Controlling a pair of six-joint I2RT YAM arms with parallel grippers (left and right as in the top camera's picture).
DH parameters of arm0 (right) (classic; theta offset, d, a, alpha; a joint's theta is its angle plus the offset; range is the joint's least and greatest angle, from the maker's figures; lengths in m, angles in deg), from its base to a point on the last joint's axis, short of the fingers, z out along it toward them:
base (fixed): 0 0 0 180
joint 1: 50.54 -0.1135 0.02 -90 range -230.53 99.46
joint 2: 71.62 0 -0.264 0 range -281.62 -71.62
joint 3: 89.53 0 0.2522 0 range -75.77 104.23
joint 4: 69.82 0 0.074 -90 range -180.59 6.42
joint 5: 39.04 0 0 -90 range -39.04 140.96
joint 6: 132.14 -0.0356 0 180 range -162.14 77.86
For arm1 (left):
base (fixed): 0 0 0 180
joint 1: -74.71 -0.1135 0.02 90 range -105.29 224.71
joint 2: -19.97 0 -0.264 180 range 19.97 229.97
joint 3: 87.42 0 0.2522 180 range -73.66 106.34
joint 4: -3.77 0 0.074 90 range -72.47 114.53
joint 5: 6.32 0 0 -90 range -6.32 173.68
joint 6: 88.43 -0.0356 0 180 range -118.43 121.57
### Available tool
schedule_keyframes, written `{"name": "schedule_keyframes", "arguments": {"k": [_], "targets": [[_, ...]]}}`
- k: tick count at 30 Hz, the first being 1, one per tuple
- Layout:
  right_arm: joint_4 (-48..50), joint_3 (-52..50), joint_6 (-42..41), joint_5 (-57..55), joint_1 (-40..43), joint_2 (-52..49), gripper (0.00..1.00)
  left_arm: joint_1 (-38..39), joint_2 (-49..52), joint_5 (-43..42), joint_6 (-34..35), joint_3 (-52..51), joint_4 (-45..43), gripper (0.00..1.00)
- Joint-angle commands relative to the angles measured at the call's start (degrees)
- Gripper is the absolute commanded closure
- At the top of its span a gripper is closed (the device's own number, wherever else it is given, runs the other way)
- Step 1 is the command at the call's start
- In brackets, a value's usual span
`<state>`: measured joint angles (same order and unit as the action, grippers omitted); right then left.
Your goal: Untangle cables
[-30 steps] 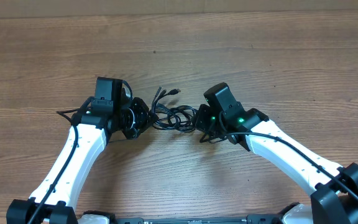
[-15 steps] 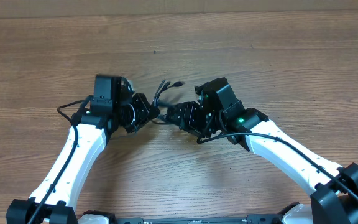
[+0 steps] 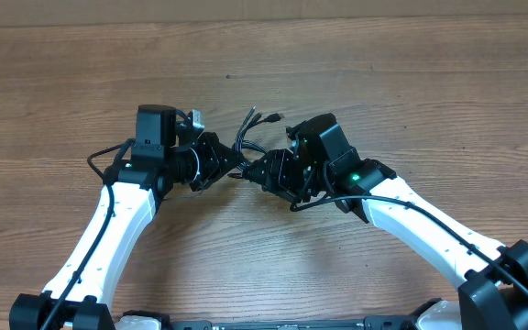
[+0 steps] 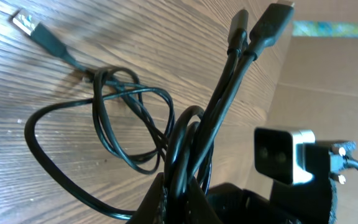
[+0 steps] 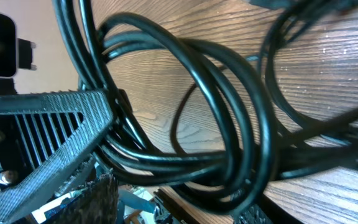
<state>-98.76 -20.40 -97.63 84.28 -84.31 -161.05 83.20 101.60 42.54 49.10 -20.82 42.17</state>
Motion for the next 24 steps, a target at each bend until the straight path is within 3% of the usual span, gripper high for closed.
{"name": "schedule_keyframes", "arguments": {"k": [1,13,24], "targets": [[0.44,0.35,-0.17,-2.82,0.15,0.35,0.45,-0.37,-0.24,-4.98,-1.46,0.13,1.27,0.96],[3.34,0.35,0.46,-4.15,0.15,0.35,0.6,-0.28,-0.24,-5.01,-3.87,0.13,4.72,0.96],[3.19,0.35,0.46,-8.79,0.15,0.35,0.59,-0.31,-0.24,-4.96,-5.18,0.13,5.33,0.96]]}}
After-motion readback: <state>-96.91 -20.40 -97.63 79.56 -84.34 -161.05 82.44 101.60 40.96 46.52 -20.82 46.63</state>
